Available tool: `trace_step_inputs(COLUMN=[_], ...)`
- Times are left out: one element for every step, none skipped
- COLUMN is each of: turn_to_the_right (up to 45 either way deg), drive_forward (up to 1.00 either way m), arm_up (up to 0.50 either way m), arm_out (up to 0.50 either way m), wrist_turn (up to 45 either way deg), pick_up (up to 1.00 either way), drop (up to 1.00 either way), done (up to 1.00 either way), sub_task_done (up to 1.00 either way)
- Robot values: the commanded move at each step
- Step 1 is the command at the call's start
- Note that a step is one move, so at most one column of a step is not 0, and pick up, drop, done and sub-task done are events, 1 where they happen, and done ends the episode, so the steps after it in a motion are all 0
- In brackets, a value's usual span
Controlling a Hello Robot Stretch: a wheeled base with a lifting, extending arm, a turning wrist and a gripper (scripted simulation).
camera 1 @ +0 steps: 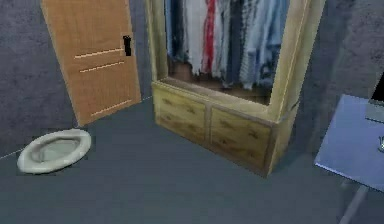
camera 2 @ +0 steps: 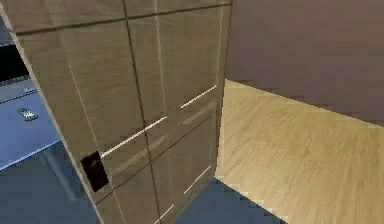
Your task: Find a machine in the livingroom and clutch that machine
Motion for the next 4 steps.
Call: trace_step_inputs(turn_to_the_right=[12.0,0.0,-27.0,45.0], drive_forward=[0.00,0.80,0.00,0.00], arm_up=[0.00,0.00,0.00,0.00], arm_out=[0.00,0.00,0.00,0.00], wrist_turn=[0.0,0.0,0.0,0.0], pick_up=[0.00,0.00,0.00,0.00], drop=[0.00,0.00,0.00,0.00], done=[0.00,0.00,0.00,0.00], sub_task_done=[0.00,0.00,0.00,0.00])
